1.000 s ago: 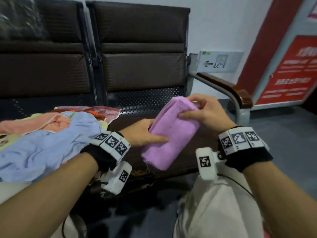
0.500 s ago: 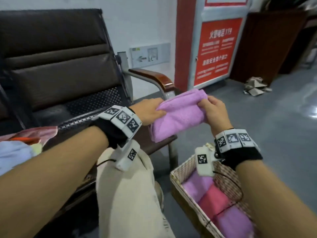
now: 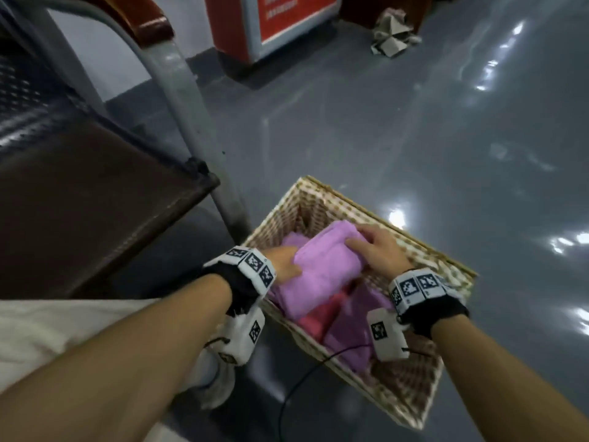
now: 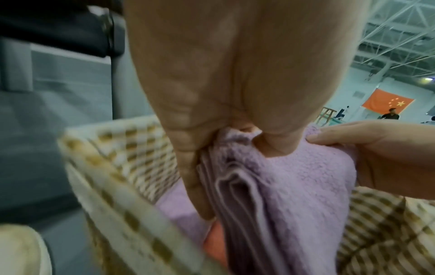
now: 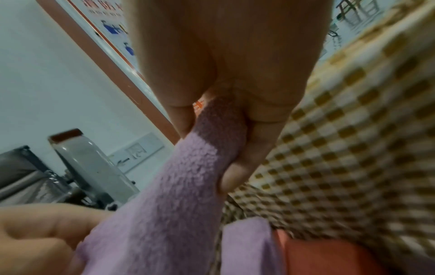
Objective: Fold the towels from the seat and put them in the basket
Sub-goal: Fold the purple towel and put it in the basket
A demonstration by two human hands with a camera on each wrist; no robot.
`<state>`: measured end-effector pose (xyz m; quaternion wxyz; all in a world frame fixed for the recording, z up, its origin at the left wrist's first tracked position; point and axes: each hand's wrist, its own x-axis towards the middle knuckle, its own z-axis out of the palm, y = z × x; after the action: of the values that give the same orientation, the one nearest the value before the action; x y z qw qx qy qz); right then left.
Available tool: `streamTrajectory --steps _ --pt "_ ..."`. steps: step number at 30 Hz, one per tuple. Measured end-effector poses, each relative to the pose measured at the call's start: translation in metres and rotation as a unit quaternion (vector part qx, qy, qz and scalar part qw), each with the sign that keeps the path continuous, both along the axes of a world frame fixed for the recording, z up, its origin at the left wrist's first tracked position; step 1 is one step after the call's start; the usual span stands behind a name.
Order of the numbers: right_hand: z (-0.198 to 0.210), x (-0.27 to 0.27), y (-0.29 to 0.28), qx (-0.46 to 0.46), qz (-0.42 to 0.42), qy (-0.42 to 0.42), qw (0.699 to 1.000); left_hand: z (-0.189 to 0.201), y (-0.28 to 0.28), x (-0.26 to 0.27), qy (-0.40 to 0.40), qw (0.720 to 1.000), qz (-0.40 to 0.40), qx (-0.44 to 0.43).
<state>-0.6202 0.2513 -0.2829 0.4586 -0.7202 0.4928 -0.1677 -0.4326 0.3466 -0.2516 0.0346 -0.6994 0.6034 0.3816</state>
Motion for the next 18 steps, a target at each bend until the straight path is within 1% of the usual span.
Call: streamTrajectory --steps 2,5,7,9,10,12,13,16,18 --pt "-0.018 -0.002 -0.003 0.001 0.001 0.027 1.0 -0.024 0.0 -0.005 0.001 0.999 -0.009 0.031" --pt "-0.044 0.001 -0.008 0.035 -0.005 0.058 0.998 -0.053 0.0 -0.008 -0.004 0.998 -0.017 0.068" --pt "-0.061 0.006 -0.008 0.069 0.003 0.089 0.994 -0.066 0.002 -0.01 -0.025 0.993 -0.033 0.108" --pt "-0.076 0.009 -0.007 0.121 -0.004 0.139 0.983 -0.073 0.005 -0.008 -0.038 0.992 -0.029 0.117" --pt "-0.082 0.009 -0.007 0.135 0.0 0.176 0.975 -0.072 0.005 -0.006 -0.038 0.994 -0.017 0.102" --pt "-0.083 0.012 -0.009 0.133 0.02 0.248 0.959 -0.063 0.003 0.0 -0.038 0.997 0.015 0.065" --pt "-0.08 0.016 -0.009 0.129 0.024 0.263 0.956 -0.055 0.001 0.004 -0.036 0.998 0.038 0.047" --pt "-0.057 0.037 -0.01 0.116 0.031 0.24 0.963 -0.027 0.0 0.019 -0.02 0.994 0.104 -0.01" --pt "-0.033 0.057 -0.009 0.083 0.069 0.219 0.97 -0.004 0.006 0.034 -0.006 0.989 0.142 -0.039"
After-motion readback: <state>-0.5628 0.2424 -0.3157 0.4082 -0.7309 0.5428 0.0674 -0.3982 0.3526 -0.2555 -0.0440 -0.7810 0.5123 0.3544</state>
